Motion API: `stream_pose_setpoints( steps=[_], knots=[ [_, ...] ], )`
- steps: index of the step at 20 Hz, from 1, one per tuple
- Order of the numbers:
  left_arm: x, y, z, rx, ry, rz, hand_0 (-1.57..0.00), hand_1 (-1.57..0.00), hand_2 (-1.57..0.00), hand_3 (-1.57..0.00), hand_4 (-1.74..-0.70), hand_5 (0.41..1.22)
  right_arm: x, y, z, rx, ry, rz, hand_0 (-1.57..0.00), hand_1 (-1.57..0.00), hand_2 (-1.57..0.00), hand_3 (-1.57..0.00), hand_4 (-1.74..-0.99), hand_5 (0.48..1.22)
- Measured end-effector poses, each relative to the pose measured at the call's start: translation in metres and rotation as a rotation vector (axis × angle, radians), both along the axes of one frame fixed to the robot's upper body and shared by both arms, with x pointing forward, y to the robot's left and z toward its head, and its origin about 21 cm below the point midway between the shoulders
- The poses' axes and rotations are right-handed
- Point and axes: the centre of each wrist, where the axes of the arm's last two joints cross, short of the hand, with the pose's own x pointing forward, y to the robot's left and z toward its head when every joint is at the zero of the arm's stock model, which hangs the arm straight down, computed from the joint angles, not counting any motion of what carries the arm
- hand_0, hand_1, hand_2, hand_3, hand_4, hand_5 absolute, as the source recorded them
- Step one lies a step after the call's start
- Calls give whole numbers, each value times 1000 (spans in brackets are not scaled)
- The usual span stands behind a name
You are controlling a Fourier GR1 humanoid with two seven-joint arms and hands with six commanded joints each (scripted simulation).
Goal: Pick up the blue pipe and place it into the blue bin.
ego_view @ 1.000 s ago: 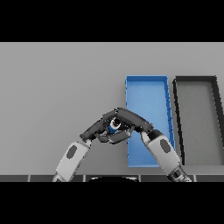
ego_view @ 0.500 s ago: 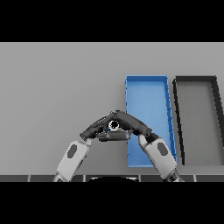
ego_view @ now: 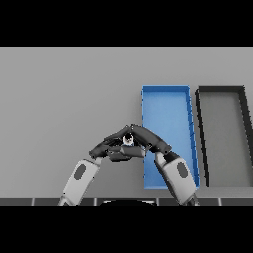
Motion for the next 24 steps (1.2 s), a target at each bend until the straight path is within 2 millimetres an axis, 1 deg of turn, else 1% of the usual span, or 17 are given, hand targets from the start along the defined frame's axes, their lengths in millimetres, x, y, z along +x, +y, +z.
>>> stream_pose_setpoints(
  steps=[1, 2, 3, 5, 7, 8, 9, 11, 13, 16, 17, 18, 19, 20, 21, 22, 24],
  knots=[
    [3, 1, 1, 19, 14, 3, -307, -286, -279, -220, -1092, 984, 1, 0, 0, 2, -10, -7, -1567, -1568, -1568, -1566, -1498, 1216],
    [2, 1, -2, 43, 34, 12, -246, -229, -223, -175, -1059, 912, 2, 5, -1, -1, 1, -8, -1568, -1568, -1568, -1567, -1499, 1217],
    [4, 3, -2, 62, 52, 23, -196, -183, -178, -140, -1031, 848, 0, 6, 1, 43, -25, 7, -1569, -1569, -1569, -1568, -1499, 1218],
    [4, 4, 1, 73, 65, 37, -125, -117, -114, -89, -991, 729, 0, 5, -1, 47, -53, 0, -1570, -1570, -1570, -1569, -1499, 1219],
    [4, 4, -2, 71, 61, 41, -80, -74, -73, -57, -975, 642, 1, 6, -1, 38, -57, -11, -1570, -1570, -1570, -1570, -1499, 1220],
    [1, 2, -3, 70, 87, 50, -64, -59, -58, -45, -974, 607, 3, 7, 0, 28, -42, -17, -1570, -1570, -1570, -1570, -1499, 1220],
    [3, 7, -3, 80, 108, 68, -51, -47, -46, -36, -973, 578, 1, 4, -1, 51, -53, -2, -1570, -1570, -1570, -1570, -1499, 1220],
    [1, 5, -4, 88, 122, 80, -32, -30, -29, -23, -967, 544, 4, 7, 1, 60, -52, -15, -1571, -1571, -1571, -1570, -1497, 1220],
    [3, 6, -3, 106, 136, 92, -20, -19, -18, -14, -971, 519, 5, 1, 5, 119, -69, -8, -1571, -1571, -1571, -1571, -1496, 1221],
    [1, 4, -6, 125, 142, 92, -10, -9, -9, -7, -971, 493, 7, -2, 26, 162, -37, 12, -1571, -1571, -1571, -1571, -1494, 1221],
    [2, 2, -6, 127, 145, 97, -8, -7, -7, -5, -973, 489, 9, -1, 35, 185, -11, 8, -1571, -1571, -1571, -1571, -1494, 1221],
    [3, 5, -8, 127, 143, 95, -6, -5, -5, -4, -971, 485, 10, -5, 44, 217, 3, -1, -1571, -1571, -1571, -1571, -1494, 1221],
    [1, 4, -7, 117, 133, 95, -5, -4, -4, -3, -965, 479, 13, -13, 57, 246, -5, -9, -1571, -1571, -1571, -1571, -1495, 1221],
    [3, 1, -6, 131, 134, 97, -3, -3, -3, -2, -961, 475, 15, -18, 66, 254, 0, -7, -1571, -1571, -1571, -1571, -1496, 1221],
    [4, 1, -4, 132, 137, 96, -3, -2, -2, -2, -956, 475, 16, -22, 80, 295, -3, -1, -1571, -1571, -1571, -1571, -1496, 1221],
    [1, 1, -7, 134, 137, 95, -2, -2, -2, -1, -954, 474, 16, -25, 93, 316, -12, 2, -1571, -1571, -1571, -1571, -1497, 1221],
    [-2, 5, -8, 121, 124, 84, -1, -1, -1, 0, -949, 471, 30, -38, 117, 360, -37, -78, -1571, -1571, -1571, -1571, -1497, 1221]
  ],
)
